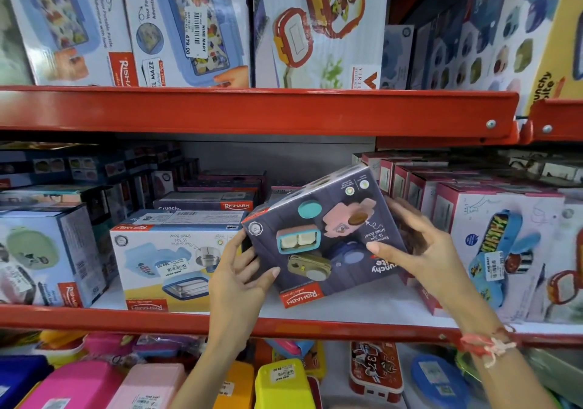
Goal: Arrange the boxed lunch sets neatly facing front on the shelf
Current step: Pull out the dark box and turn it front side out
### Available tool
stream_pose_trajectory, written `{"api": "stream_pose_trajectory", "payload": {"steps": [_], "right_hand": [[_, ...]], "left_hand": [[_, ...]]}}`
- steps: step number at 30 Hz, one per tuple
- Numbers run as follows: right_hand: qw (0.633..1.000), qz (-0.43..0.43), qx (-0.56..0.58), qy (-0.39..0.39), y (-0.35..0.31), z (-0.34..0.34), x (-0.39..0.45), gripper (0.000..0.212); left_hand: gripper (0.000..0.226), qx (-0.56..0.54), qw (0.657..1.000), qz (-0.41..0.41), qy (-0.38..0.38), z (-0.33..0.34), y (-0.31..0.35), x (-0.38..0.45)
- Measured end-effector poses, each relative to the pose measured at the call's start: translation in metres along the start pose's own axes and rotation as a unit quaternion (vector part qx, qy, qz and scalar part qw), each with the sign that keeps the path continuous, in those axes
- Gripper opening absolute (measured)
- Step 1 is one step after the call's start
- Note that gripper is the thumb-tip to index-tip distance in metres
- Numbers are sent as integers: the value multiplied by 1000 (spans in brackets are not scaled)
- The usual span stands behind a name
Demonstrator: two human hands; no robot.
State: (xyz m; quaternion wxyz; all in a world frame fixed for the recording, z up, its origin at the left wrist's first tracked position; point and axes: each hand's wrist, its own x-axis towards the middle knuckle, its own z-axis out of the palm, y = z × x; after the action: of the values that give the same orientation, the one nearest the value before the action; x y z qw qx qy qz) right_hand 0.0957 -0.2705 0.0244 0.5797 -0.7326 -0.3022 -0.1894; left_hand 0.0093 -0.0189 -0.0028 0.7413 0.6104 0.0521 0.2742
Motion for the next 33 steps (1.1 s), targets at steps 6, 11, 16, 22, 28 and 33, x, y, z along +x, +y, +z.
{"api": "stream_pose_trajectory", "payload": {"steps": [6,11,16,22,28,33], "right_hand": [[999,6,-10,-52,-23,-6,0,75],[997,-25,-75,-22,-42,-17,16,74],[979,-75,-170,-83,-73,-15,42,79],[923,-126,-304,-199,-100,5,69,85],[910,-160,-295,-245,-104,24,71,84],[957,-113,-249,-100,-88,8,52,94]], "left_hand": [[69,53,998,6,-14,-1,-4,-5],[90,205,978,-11,-35,2,7,-17],[82,385,904,184,12,7,49,-36],[101,448,820,308,-181,23,95,11],[112,448,824,225,-265,28,95,41],[110,310,920,171,-169,16,66,42]]}}
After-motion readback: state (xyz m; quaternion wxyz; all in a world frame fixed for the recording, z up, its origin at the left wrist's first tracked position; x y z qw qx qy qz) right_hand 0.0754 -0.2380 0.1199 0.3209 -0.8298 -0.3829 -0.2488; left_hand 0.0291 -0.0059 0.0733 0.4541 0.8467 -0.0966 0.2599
